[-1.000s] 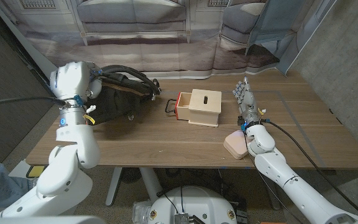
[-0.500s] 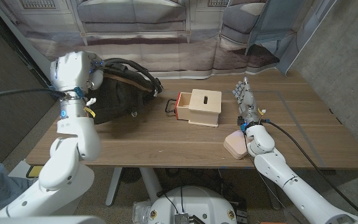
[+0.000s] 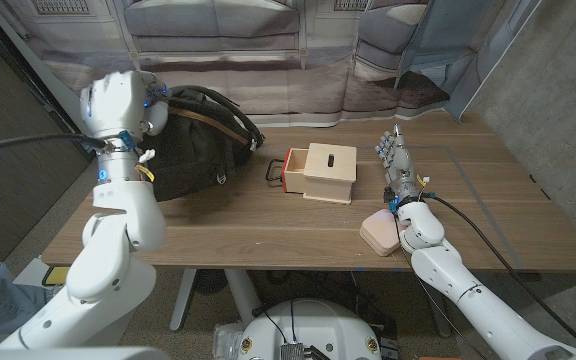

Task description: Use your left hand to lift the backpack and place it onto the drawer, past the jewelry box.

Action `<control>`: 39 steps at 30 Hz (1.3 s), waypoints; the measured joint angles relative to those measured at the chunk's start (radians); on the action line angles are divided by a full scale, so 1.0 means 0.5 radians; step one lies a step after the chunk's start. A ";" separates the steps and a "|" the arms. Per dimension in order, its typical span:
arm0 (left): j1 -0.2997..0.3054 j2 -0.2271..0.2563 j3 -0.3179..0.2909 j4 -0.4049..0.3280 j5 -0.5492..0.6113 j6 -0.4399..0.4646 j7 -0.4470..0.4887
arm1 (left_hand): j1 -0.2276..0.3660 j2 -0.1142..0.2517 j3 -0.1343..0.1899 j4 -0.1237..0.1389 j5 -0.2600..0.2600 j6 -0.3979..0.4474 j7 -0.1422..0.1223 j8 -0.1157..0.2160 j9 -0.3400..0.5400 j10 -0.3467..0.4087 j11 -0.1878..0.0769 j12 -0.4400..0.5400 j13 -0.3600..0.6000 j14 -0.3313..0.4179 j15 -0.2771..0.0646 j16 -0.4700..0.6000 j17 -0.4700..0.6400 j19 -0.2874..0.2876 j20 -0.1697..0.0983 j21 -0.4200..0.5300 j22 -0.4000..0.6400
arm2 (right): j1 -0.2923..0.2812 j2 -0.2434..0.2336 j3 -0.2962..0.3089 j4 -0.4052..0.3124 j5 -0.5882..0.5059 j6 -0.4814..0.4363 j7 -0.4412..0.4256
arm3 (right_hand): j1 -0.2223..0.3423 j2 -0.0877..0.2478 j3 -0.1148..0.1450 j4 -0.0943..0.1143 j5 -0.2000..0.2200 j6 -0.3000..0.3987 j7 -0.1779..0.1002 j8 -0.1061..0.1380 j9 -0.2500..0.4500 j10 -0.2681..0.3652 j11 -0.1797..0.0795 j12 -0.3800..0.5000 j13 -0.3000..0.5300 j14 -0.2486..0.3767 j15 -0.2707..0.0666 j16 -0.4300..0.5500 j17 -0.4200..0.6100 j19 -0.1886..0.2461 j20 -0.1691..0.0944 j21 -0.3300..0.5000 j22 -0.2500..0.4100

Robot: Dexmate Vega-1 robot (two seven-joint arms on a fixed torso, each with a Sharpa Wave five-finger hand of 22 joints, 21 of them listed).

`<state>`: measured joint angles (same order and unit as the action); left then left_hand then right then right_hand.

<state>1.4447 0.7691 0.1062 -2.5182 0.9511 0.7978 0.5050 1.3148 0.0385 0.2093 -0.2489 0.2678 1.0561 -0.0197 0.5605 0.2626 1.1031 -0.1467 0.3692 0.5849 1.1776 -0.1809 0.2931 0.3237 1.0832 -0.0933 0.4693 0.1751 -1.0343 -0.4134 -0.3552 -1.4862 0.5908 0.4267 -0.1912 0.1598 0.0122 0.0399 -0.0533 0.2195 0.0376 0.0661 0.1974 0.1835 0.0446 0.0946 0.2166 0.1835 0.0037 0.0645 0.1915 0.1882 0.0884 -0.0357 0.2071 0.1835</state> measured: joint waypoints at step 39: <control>-0.336 -0.220 0.020 0.108 0.030 -0.196 -0.091 | 0.000 -0.001 0.024 -0.024 0.000 -0.008 0.007 0.001 0.000 -0.001 0.001 -0.030 0.052 0.061 -0.061 -0.018 0.036 -0.036 0.008 0.000 0.000 | 0.011 -0.034 -0.013 -0.044 0.012 -0.071 0.028 | 0.000 0.000 -0.006 -0.006 0.000 0.011 0.011 0.000 0.000 0.011 0.011 0.000 0.000 0.011 -0.011 0.000 0.000 0.036 0.000 0.000 0.000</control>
<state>1.2767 0.6593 0.1160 -2.4640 0.9660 0.6999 0.4594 1.3148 0.0379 0.2212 -0.2607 0.2679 1.0522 -0.0162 0.5611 0.2628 1.1028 -0.1462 0.3540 0.6109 1.2082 -0.2114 0.2842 0.3417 1.0654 -0.0894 0.4692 0.1749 -1.0286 -0.4304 -0.3616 -1.5082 0.5970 0.3913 -0.1770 0.1598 0.0122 0.0369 -0.0563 0.2195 0.0430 0.0715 0.1974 0.1835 0.0501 0.1001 0.2166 0.1835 0.0090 0.0589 0.1915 0.1882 0.1065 -0.0358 0.2071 0.1835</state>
